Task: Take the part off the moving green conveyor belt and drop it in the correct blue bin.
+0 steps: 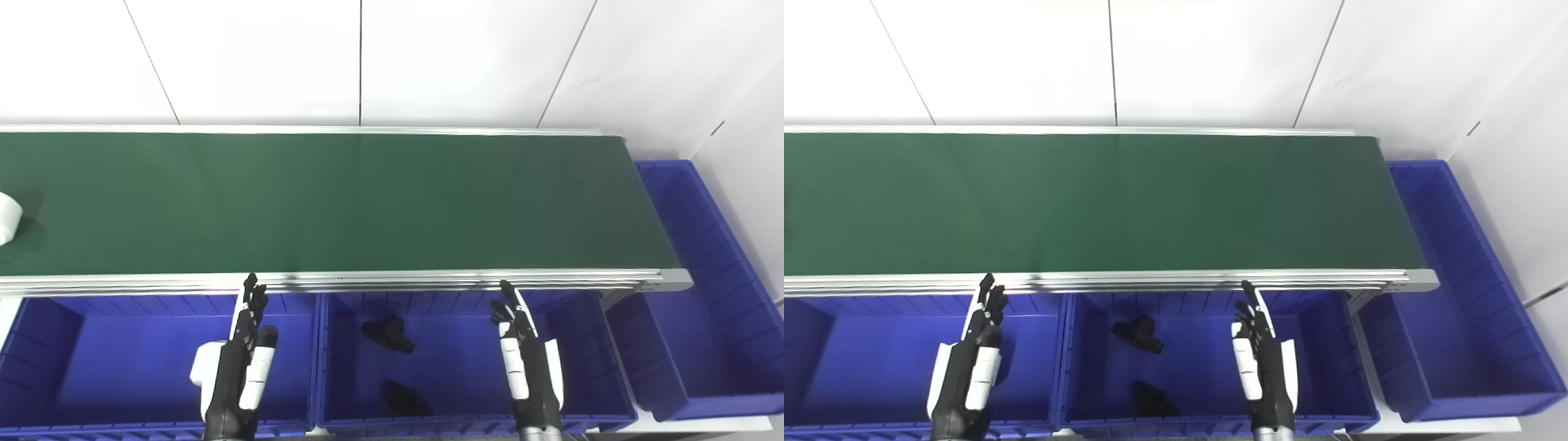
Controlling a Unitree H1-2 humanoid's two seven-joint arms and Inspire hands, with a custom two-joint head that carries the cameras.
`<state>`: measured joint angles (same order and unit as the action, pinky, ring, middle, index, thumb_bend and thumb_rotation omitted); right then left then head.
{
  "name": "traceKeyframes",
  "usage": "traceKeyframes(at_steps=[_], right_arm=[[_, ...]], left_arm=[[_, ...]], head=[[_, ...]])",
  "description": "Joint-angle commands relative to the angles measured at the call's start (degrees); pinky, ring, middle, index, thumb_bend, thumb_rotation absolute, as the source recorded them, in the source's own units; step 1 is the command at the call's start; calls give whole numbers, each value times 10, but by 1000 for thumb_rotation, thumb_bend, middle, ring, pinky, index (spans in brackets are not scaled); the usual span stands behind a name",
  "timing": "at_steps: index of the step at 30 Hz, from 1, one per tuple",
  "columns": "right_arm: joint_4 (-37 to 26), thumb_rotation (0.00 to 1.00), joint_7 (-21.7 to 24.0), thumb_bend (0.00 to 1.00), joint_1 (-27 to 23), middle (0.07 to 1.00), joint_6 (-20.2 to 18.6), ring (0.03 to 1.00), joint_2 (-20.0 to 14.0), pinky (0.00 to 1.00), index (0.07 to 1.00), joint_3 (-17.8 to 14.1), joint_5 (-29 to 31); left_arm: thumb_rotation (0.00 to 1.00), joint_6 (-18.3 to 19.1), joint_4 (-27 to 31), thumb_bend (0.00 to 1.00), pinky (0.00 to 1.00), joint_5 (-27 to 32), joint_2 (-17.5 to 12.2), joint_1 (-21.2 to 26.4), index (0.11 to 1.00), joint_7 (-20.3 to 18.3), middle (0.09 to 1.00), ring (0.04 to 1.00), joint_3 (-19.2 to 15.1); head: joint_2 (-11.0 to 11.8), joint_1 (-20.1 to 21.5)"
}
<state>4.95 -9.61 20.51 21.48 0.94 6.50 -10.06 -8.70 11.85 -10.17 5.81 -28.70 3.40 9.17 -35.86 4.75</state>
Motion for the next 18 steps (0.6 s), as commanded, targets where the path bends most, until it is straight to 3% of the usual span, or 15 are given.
traceKeyframes(at_steps=[1,4,11,18], right_arm=[[-8,1000,4,567,1,962,23,895,1,855,945,-2,1],[-6,1000,4,599,0,957,24,890,2,848,947,-4,1],[2,1000,6,554,-1,957,32,890,2,850,937,-3,4],[10,1000,5,594,-4,953,39,889,4,845,938,-3,6]], left_arm=[[946,-22,8,696,1000,1,9,-4,1000,8,973,966,4],[932,-20,10,704,1000,3,10,-4,1000,7,971,965,4],[944,-17,6,725,1000,6,9,-3,1000,5,967,963,1],[952,-19,0,685,1000,6,4,0,1000,2,974,970,-1]], head=[[3,1],[4,2],[12,6],[18,9]])
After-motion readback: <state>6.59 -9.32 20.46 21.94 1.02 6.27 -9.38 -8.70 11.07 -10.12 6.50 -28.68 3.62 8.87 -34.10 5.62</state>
